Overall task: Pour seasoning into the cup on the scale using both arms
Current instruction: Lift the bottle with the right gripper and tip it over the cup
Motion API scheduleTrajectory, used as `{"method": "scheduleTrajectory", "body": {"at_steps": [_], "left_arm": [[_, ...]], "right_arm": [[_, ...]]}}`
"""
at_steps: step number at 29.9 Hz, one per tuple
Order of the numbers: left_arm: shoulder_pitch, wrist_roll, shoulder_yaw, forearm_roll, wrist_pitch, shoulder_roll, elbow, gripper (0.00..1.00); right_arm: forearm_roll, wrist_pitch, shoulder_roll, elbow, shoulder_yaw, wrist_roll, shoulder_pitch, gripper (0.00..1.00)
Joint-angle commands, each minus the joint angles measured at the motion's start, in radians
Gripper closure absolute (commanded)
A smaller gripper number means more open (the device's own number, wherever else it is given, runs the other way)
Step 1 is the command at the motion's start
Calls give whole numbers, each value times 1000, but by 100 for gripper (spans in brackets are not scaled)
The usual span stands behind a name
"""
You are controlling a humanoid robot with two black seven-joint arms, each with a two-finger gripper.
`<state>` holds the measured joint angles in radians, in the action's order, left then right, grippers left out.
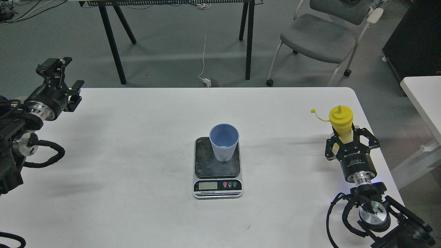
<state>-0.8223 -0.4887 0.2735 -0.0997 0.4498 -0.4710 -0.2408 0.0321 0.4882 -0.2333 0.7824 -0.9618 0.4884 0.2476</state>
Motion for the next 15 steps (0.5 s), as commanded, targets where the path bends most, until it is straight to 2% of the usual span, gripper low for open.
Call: {"method": "scheduleTrajectory", "body": {"at_steps": [1,9,12,15], "left_arm": [[-3,0,1,0,3,0,0,18],[-12,0,9,2,4,0,-2,18],[-15,0,10,3,4,18,-2,18],[-17,0,10,3,4,31,-2,18]], "right_arm": [[-199,1,-67,47,0,0,44,63],[-923,-5,-207,125,138,0,313,62],[-1040,-147,-242,166,239,0,433,62],[-1110,-264,-256,163,433,0,608,62]]}}
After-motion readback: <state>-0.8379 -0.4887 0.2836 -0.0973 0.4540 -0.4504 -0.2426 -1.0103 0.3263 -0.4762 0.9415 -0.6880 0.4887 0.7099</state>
